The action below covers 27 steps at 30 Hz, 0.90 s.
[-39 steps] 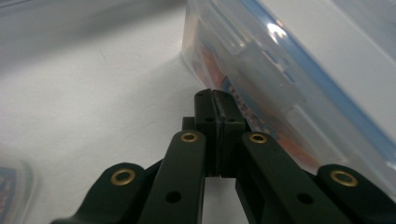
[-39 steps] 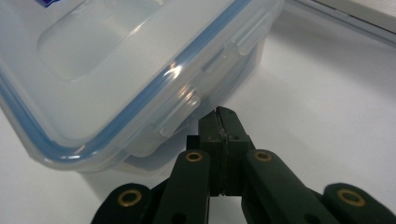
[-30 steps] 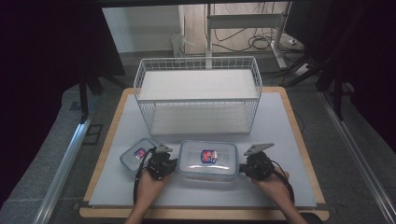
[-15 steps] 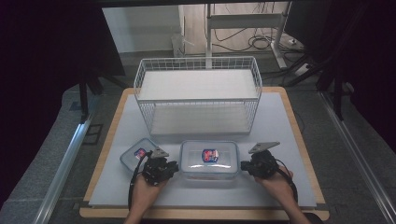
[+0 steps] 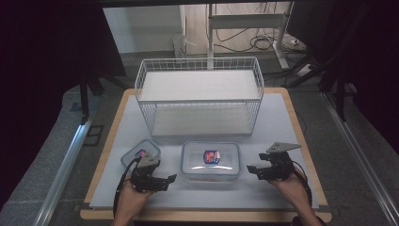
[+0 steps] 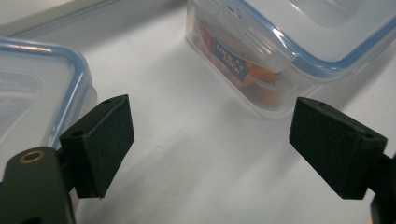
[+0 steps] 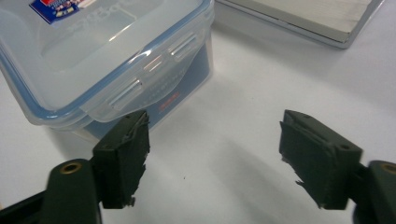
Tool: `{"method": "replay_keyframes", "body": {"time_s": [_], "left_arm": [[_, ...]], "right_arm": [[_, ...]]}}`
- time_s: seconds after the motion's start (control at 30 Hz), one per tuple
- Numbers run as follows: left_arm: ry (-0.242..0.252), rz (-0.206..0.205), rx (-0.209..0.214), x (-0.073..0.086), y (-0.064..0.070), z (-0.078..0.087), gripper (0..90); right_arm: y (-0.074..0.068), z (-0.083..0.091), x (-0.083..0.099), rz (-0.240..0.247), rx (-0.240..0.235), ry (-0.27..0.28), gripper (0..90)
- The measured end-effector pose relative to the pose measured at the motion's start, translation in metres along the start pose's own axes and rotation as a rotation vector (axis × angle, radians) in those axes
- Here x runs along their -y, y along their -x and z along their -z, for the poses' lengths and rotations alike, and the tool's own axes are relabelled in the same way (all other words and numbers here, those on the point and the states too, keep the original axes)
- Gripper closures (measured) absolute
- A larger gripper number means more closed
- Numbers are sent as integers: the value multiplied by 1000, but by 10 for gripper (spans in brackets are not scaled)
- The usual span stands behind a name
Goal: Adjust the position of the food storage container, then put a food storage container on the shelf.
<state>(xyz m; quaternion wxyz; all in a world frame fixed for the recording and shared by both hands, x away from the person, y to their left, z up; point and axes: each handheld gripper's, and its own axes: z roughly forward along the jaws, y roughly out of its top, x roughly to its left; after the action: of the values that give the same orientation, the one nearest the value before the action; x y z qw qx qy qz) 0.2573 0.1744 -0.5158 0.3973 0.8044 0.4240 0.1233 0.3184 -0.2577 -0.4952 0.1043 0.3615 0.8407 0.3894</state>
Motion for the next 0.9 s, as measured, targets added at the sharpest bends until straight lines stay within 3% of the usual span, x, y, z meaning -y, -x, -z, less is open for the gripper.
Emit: {"method": "replay_keyframes", "body": {"time_s": [0.23, 0.33, 0.47, 0.67, 0.8, 0.9], "left_arm": [[-13, -7, -13, 2, -1, -5, 127], [7, -6, 22, 1, -2, -5, 116], [22, -25, 36, 0, -1, -6, 96], [7, 0, 55, -6, -2, -4, 87], [13, 39, 100, -14, -4, -2, 88], [11, 40, 119, -20, -3, -2, 80]], "right_arm": [[1, -1, 0, -8, 10, -2, 186], [0, -1, -1, -7, 6, 0, 162], [-1, -2, -1, 0, -1, -7, 134], [-2, 0, -3, -7, -17, -6, 97], [-3, 3, -6, -14, -36, 12, 93], [-4, 4, -9, -20, -48, 12, 93]]}}
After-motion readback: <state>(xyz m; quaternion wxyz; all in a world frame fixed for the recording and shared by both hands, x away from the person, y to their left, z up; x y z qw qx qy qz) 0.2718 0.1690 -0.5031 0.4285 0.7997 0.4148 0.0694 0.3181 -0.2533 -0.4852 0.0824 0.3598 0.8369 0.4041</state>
